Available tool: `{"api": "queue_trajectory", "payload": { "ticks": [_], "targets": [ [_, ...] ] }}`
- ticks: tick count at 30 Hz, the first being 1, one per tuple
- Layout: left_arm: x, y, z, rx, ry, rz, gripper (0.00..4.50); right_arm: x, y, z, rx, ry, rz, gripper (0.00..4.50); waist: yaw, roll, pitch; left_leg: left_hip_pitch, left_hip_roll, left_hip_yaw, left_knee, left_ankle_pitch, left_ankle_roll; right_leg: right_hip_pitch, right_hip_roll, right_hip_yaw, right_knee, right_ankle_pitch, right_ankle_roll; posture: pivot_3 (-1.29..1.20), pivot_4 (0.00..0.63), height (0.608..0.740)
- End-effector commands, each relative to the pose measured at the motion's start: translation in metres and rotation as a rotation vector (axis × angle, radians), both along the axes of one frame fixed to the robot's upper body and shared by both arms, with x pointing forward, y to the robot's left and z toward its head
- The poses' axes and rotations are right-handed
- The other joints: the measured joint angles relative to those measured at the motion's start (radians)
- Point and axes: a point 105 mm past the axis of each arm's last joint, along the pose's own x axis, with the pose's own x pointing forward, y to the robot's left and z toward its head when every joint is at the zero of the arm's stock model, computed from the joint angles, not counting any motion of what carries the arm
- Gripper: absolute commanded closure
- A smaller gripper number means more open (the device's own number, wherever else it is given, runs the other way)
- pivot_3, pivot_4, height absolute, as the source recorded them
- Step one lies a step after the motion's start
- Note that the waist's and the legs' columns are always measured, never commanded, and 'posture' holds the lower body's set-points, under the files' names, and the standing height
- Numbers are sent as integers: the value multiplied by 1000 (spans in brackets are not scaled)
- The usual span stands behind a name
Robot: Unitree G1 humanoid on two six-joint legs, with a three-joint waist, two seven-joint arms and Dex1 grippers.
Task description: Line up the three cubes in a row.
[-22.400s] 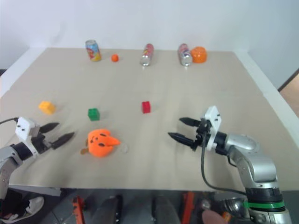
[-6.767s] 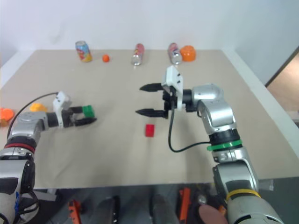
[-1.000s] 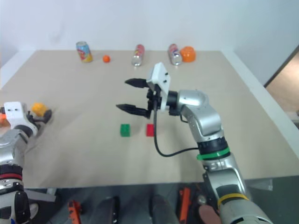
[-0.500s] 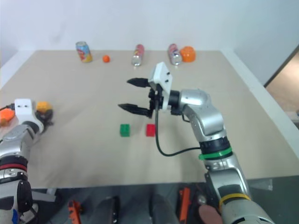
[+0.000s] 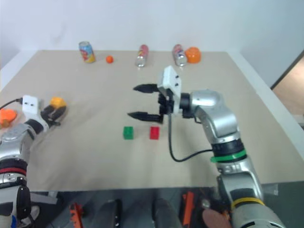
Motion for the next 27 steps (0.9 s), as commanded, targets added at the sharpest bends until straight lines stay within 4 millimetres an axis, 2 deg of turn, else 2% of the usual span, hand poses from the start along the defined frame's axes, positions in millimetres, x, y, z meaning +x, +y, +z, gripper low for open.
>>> {"api": "queue_trajectory", "payload": {
  "ticks": [1, 4, 7, 14, 22, 27],
  "targets": [
    [-20, -21, 32, 66, -126, -269, 3199, -15, -8, 1, -43, -30, 63, 0, 0, 0, 0, 0, 0, 0, 0, 0, 0, 0, 0, 0, 0, -1, 0, 0, 150, 740],
    [-34, -25, 33, 112, -130, -396, 3199, -14, -11, 0, -54, -32, 48, 0, -4, 0, 0, 0, 1, 0, 0, -1, -1, -1, 0, 0, 0, -1, -2, 0, 150, 740],
    [-36, -26, 28, 92, -44, -468, 3199, -16, -12, 1, -47, -32, 44, 0, -4, 0, 0, 1, 1, 0, 0, 0, 0, -1, 1, 0, 1, -2, -2, 0, 150, 740],
    [-42, -53, 9, 218, 124, -725, 3199, -19, -19, -1, -54, -8, 36, 0, 1, 0, 0, -1, 1, 1, 2, 0, 0, 0, 0, 0, 0, -2, -2, 0, 150, 740],
    [-36, -65, 5, 180, 197, -821, 3199, -19, -31, 6, 13, 62, 7, 0, 0, 0, 0, -1, 1, 0, 1, 0, 0, -1, 1, -1, 0, -2, -2, 0, 150, 740],
    [-37, -84, 1, 177, 230, -926, 3199, -19, -34, 1, 4, 71, -18, 0, -1, 0, 0, -1, 1, 0, 1, -1, 0, -1, 1, 0, 0, -2, -2, 0, 150, 740]
  ]
}}
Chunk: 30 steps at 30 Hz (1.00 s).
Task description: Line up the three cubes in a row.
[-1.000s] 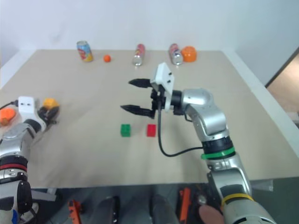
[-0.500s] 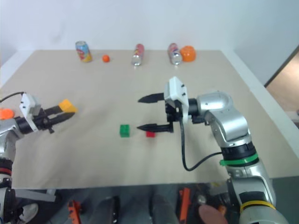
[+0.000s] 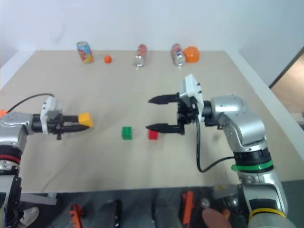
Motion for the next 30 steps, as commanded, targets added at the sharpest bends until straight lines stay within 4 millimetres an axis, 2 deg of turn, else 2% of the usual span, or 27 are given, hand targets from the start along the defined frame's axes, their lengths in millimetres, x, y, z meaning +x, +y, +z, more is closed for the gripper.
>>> {"api": "queue_trajectory", "payload": {
  "ticks": [1, 9, 16, 23, 30],
  "targets": [
    [-1, -8, 4, 7, 11, -57, 3199, -6, -2, 10, 9, -48, -2, 0, 0, 0, 0, 0, 0, 0, 0, 0, 0, 0, 0, 0, 0, 0, 0, 0, 150, 740],
    [-2, -28, -13, 55, 42, -142, 3199, -8, -3, 5, 4, -36, -21, 0, 0, 0, 0, 0, 0, 0, 0, 0, 0, 0, 0, 0, 0, 0, 0, 0, 150, 740],
    [-1, -41, -19, 72, 35, -194, 3199, -10, -1, 4, 3, -33, -21, 0, 0, 0, 0, 0, 0, 0, 1, 0, 0, 0, 0, 0, 0, 0, 0, 0, 150, 740],
    [0, -39, -27, 105, -5, -202, 3199, -11, -1, 5, 5, -34, -23, 0, 0, 0, 0, 0, 0, 0, 0, 0, 0, 0, 0, 0, 0, 0, 0, 0, 150, 740],
    [4, -35, -25, 114, -55, -190, 3199, -12, -1, 5, -1, -36, -17, 0, 0, 0, 0, 0, 0, 0, 1, 0, 1, 1, 0, 0, 0, 1, 0, 0, 150, 740]
  ]
}}
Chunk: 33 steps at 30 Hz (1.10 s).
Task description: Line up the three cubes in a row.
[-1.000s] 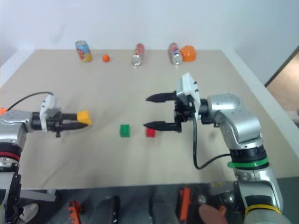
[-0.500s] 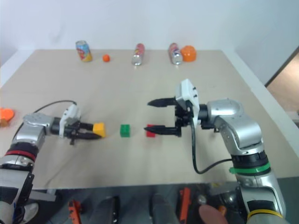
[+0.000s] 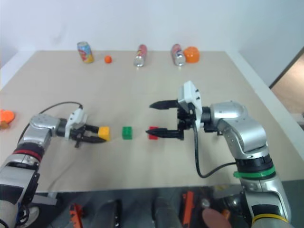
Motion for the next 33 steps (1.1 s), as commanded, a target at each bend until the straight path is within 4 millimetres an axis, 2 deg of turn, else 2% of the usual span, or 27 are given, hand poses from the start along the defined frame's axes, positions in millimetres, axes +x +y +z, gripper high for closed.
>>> {"api": "queue_trajectory", "payload": {
  "ticks": [1, 10, 12, 15, 16, 18, 19, 23, 29, 33],
  "targets": [
    [5, 5, 9, -5, -49, 20, 3199, -6, -1, 13, 8, -55, 18, 0, 0, 0, 0, 0, 0, 0, 0, 0, 0, 0, 0, 0, 0, 0, 0, 0, 150, 740],
    [6, 6, 7, 4, -57, 22, 3199, -5, -1, 14, 1, -58, 28, 0, -1, 0, 0, 0, 0, 0, 1, 1, 2, 0, 0, 0, 0, 1, 0, 0, 150, 740],
    [5, 7, 4, 22, -24, 24, 2136, -5, 0, 14, 1, -59, 28, 0, -1, 0, 0, 0, 0, 0, 1, 1, 2, 0, 0, 0, 0, 1, 0, 0, 150, 740],
    [6, 7, 4, 18, -28, 26, 1102, -5, 0, 15, 0, -58, 29, 0, -1, 0, 0, 0, 0, 0, 1, 1, 2, 0, 0, 0, 0, 1, 0, 0, 150, 740],
    [6, 7, 6, 15, -53, 26, 1019, -5, -1, 15, -1, -58, 30, 0, -1, 0, 0, 0, 0, 0, 1, 1, 2, 0, 0, 0, 0, 1, 0, 0, 150, 740],
    [8, 8, 7, 6, -62, 47, 209, -5, 0, 15, -2, -58, 30, 0, 0, 0, 0, 0, 0, 0, 1, 1, 2, 0, 0, 0, 0, 1, 0, 0, 150, 740],
    [9, 8, 7, 4, -68, 50, 21, -4, 0, 15, -2, -58, 31, 0, 0, 0, 0, 0, 0, 0, 1, 1, 2, 0, 0, 0, 0, 1, 0, 0, 150, 740],
    [9, 14, 11, 22, -86, 58, 21, -3, 0, 17, -2, -59, 39, 0, -1, 0, 0, 0, 0, 0, 1, 1, 2, 0, 0, 0, 0, 1, 0, 0, 150, 740],
    [6, 37, 18, 68, -64, 104, 21, 1, 1, 20, -10, -68, 56, 0, -3, 0, 0, 0, 0, 0, 0, 1, 2, 0, 0, 0, 0, 1, 0, 0, 150, 740],
    [-2, 68, 25, 118, -26, 185, 21, 3, 0, 22, -24, -73, 67, 0, -3, 0, 0, 0, 0, 0, -1, 1, 2, 0, 0, 0, 0, 0, 0, 0, 150, 740]
  ]
}}
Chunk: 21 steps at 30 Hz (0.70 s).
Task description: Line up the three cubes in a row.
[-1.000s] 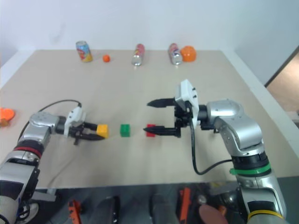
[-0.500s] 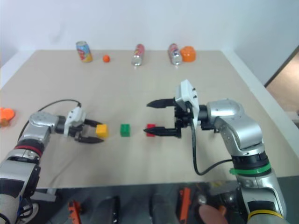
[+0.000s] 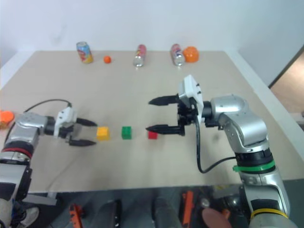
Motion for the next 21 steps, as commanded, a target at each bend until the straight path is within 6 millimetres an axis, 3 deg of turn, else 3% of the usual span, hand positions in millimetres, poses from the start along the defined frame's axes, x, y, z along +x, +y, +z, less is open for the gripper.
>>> {"api": "queue_trajectory", "payload": {
  "ticks": [1, 6, 10, 16, 21],
  "targets": [
    [-5, 24, 16, 30, -3, 59, 21, 0, -2, 10, -9, -51, 16, 0, 0, 0, 0, 0, 0, 0, 0, 0, 0, 0, 0, 0, 0, 0, 0, 0, 150, 740],
    [-12, 61, 26, -4, 57, 261, 21, 19, -19, -2, -10, -34, -128, 0, 0, 0, 0, 0, 0, 0, 0, -1, 0, 0, 0, 0, 0, -1, 0, 0, 150, 740],
    [-10, 77, 28, -129, 6, 528, 21, 47, -54, -31, 62, 8, -476, 0, 3, 0, 0, 0, 0, 0, 0, -1, -1, 0, -1, -1, 0, -1, 0, 0, 150, 740],
    [-16, 74, 34, -373, -89, 842, 21, 44, -81, -64, 232, 99, -814, 0, 4, 0, 0, -1, 0, 0, 0, -1, -2, 0, -2, -1, 1, 0, 5, 0, 150, 740],
    [-14, 60, 38, -520, -176, 1009, 21, 43, -83, -76, 319, 137, -984, 0, 3, 0, 0, 3, 1, 0, 0, -1, -2, 2, -1, 0, 1, 0, 1, 0, 150, 740]
  ]
}}
